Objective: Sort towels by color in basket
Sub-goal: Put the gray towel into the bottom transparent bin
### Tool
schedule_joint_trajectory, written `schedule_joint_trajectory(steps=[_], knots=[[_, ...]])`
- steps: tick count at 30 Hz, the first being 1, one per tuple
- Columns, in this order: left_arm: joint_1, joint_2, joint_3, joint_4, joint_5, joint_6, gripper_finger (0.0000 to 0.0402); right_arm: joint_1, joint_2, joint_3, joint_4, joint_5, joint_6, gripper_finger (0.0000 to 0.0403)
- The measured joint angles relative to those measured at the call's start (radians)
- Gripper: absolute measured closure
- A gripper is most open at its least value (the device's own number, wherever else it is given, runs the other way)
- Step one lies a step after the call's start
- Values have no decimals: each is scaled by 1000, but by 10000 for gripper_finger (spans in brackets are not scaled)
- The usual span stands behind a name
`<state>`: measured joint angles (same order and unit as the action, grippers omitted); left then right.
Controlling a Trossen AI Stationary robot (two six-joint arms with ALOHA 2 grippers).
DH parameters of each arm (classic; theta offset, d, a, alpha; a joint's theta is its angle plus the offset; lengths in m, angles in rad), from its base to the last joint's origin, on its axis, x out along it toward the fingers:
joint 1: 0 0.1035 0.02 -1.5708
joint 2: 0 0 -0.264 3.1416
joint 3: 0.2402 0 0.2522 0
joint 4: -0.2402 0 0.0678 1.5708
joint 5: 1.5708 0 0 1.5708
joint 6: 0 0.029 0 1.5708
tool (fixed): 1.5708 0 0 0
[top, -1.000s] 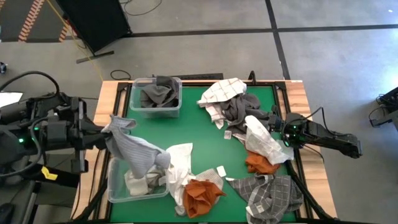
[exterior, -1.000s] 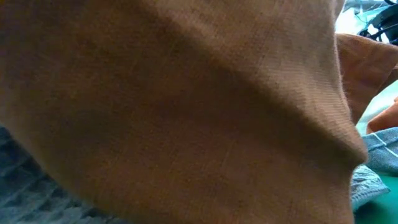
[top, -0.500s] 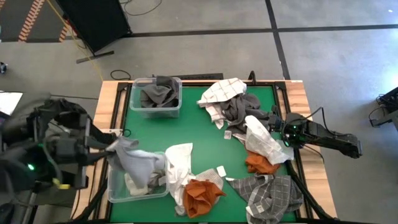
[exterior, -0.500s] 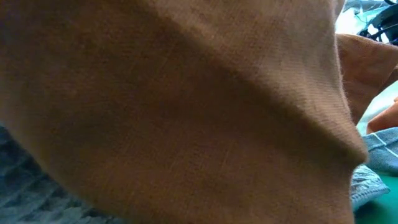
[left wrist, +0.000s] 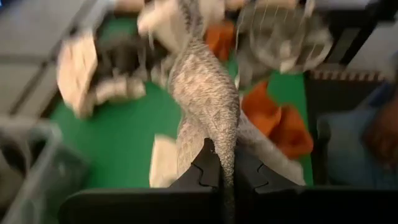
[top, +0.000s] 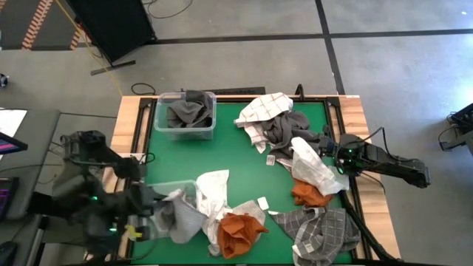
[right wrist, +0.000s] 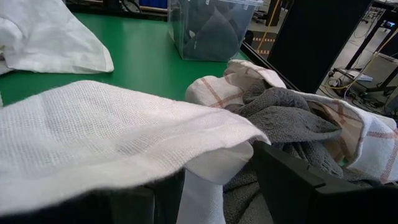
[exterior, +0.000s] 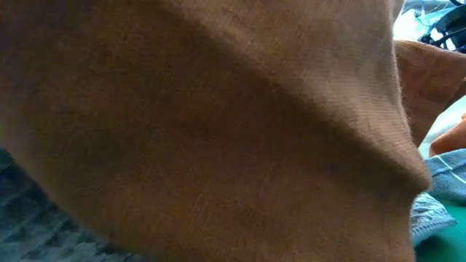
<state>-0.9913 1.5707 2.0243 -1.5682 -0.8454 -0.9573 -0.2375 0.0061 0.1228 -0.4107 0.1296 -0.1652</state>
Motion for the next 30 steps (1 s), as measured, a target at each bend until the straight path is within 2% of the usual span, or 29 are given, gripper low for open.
schedule_joint_trajectory(steps=[6, 18, 23, 30], knots=[[100, 0, -150, -2, 209, -88, 401, 0, 0, 0, 0, 0, 0, 186], [267, -1, -347, -3, 586, -148, 401, 0, 0, 0, 0, 0, 0, 186], [292, 0, -404, 9, 648, -147, 401, 0, 0, 0, 0, 0, 0, 186], [301, 0, -476, 196, 654, -73, 401, 0, 0, 0, 0, 0, 0, 186]])
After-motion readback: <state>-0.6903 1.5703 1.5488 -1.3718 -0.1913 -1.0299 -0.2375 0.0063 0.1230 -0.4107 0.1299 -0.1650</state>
